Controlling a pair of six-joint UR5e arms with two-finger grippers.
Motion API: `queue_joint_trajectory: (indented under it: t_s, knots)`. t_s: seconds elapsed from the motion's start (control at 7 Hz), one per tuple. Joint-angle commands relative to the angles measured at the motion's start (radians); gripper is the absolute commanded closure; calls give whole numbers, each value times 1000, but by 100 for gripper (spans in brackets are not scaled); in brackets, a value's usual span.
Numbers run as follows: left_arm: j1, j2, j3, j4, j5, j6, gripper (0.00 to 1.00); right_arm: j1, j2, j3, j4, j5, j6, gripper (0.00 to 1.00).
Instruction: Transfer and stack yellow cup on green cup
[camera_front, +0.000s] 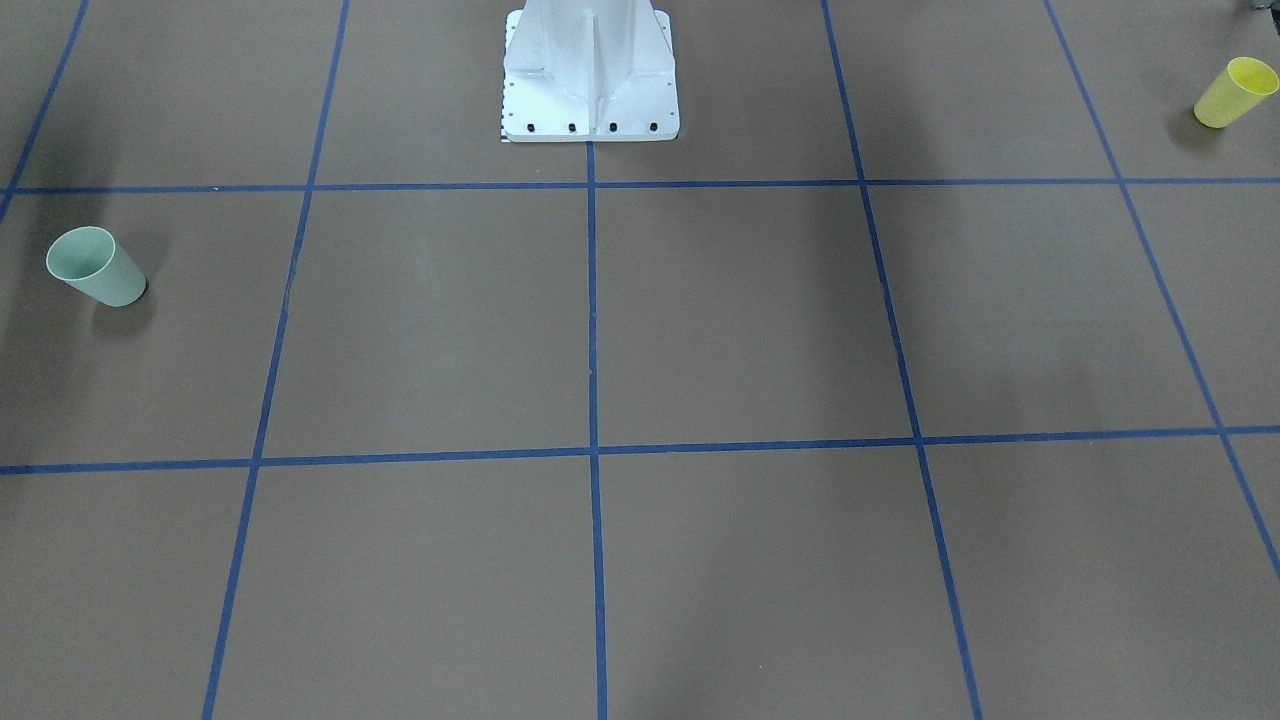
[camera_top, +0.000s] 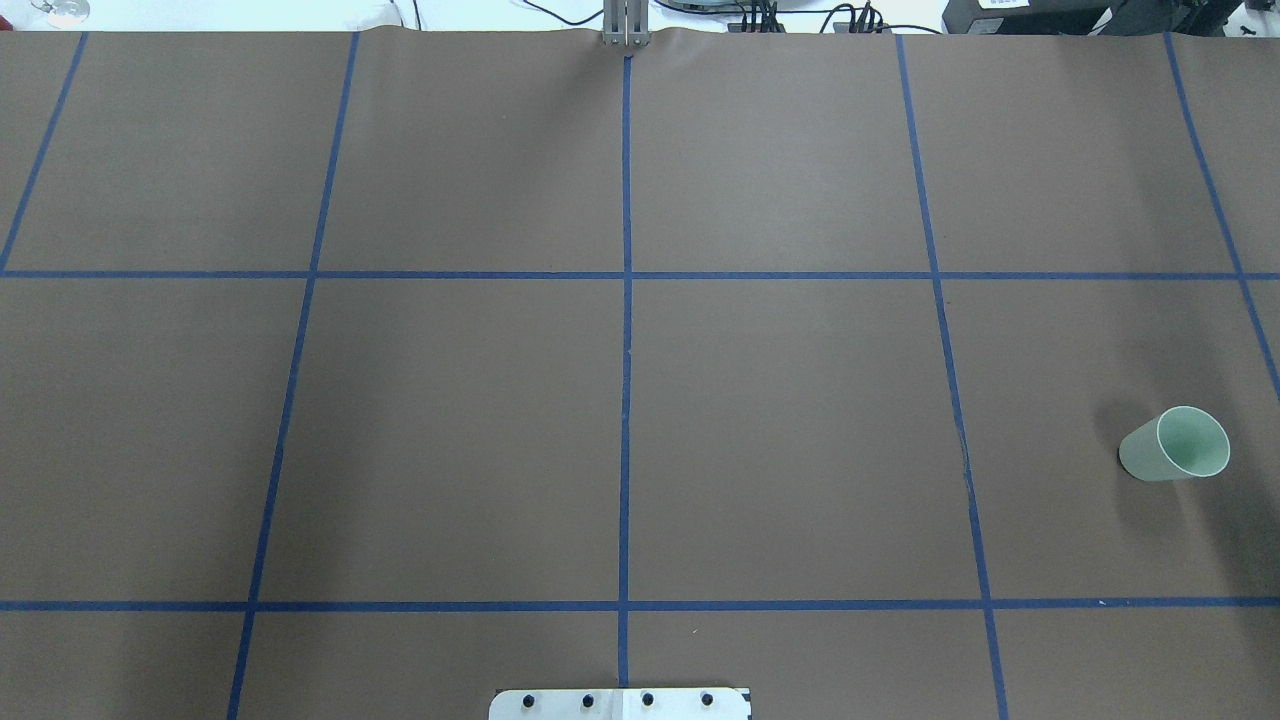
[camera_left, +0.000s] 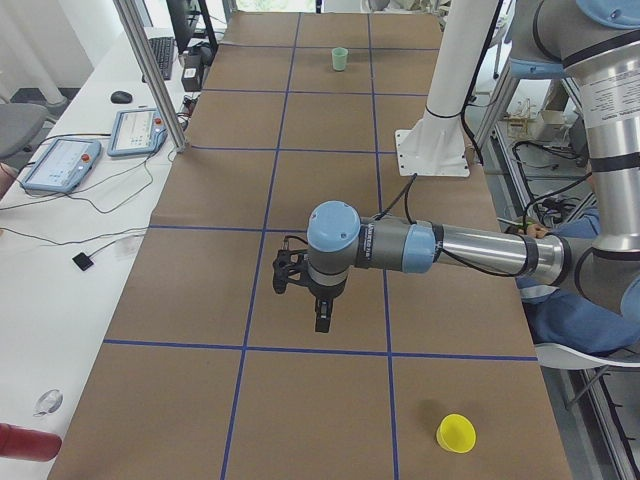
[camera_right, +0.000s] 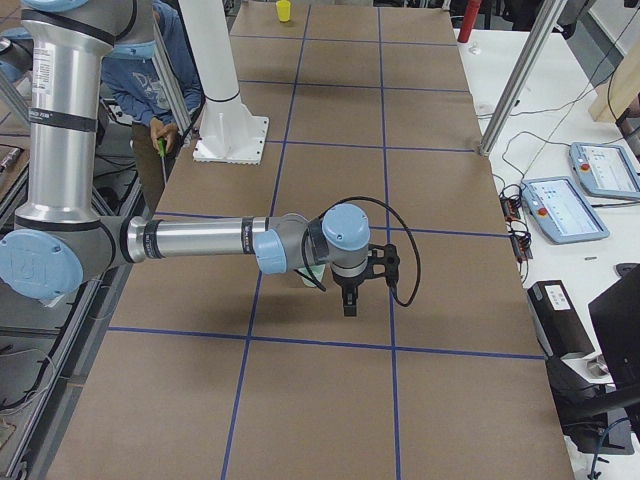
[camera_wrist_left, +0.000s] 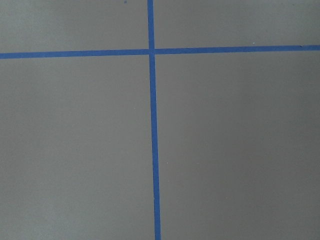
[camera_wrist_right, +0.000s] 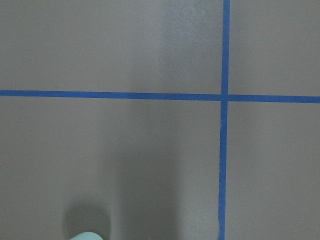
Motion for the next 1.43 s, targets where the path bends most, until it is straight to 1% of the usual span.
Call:
queue_joint_trajectory:
  t_s: [0.0, 0.71, 0.86, 1.0, 1.14, 1.29]
  knots:
    - [0, 42, -14, -9, -5, 0, 0, 0, -5, -2, 1, -5, 0, 0]
    - [3, 45, -17, -7, -5, -2, 0, 0, -18, -8, -1, -7, 6, 0]
    - [8, 44, -24, -9, -17, -8, 0, -2, -14, -16, -4, -13, 4, 0]
    - [12, 42, -17, -6, -70, -81, 0, 0, -9, -28, -1, -5, 3, 0]
    - [53, 44, -17, -7, -69, -210, 0, 0, -18, -25, -1, 1, -2, 0]
    - [63, 47, -14, -3, -68, -310, 0, 0, -17, -25, 1, 1, -2, 0]
